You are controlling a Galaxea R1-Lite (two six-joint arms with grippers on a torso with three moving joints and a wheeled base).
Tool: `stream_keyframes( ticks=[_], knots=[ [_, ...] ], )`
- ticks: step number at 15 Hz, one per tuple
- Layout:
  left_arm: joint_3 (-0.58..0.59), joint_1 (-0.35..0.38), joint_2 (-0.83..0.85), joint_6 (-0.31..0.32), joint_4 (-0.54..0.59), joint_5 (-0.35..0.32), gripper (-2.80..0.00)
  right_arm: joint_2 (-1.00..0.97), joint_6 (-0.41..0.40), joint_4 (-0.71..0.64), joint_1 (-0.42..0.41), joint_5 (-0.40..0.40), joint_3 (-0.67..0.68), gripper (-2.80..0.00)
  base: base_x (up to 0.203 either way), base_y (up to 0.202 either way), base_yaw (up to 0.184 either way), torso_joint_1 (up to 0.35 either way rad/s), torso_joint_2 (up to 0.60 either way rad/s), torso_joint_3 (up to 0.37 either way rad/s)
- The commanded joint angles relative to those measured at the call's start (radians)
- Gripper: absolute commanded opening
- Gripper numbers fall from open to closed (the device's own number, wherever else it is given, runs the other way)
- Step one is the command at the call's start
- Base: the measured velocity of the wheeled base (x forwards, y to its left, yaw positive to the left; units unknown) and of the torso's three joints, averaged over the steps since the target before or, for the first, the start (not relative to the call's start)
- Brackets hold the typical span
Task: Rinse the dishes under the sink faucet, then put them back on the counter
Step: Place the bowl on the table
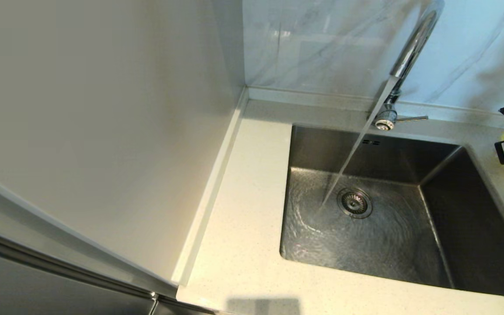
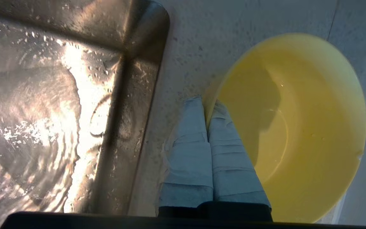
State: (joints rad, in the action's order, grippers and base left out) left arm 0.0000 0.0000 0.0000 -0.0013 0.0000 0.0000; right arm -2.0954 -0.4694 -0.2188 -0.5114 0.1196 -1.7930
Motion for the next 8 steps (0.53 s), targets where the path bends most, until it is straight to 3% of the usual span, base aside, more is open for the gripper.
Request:
stream_keyframes(
  ticks=[1, 2, 3, 8],
  knots=[
    [0.000, 0.000, 0.000, 0.000, 0.000, 0.000, -2.80, -0.011, -0.003, -0.007, -0.011, 0.001, -0.002, -2.80, 0.000, 0.000, 0.000, 0.000, 0.00, 0.000],
    [-0.001, 0.000, 0.000, 0.000, 0.000, 0.000, -2.80, -0.016, -0.002, -0.013, -0.012, 0.002, -0.012, -2.80, 0.000, 0.000, 0.000, 0.000, 0.00, 0.000],
    [0.000, 0.000, 0.000, 0.000, 0.000, 0.000, -2.80, -0.018, -0.002, -0.013, -0.012, 0.002, -0.014, 0.00, 0.000, 0.000, 0.000, 0.000, 0.00, 0.000],
    [0.000, 0.000, 0.000, 0.001, 0.000, 0.000, -2.80, 0.051, 0.017, -0.013, -0.015, 0.029, 0.018, 0.00, 0.000, 0.000, 0.000, 0.000, 0.00, 0.000]
  ],
)
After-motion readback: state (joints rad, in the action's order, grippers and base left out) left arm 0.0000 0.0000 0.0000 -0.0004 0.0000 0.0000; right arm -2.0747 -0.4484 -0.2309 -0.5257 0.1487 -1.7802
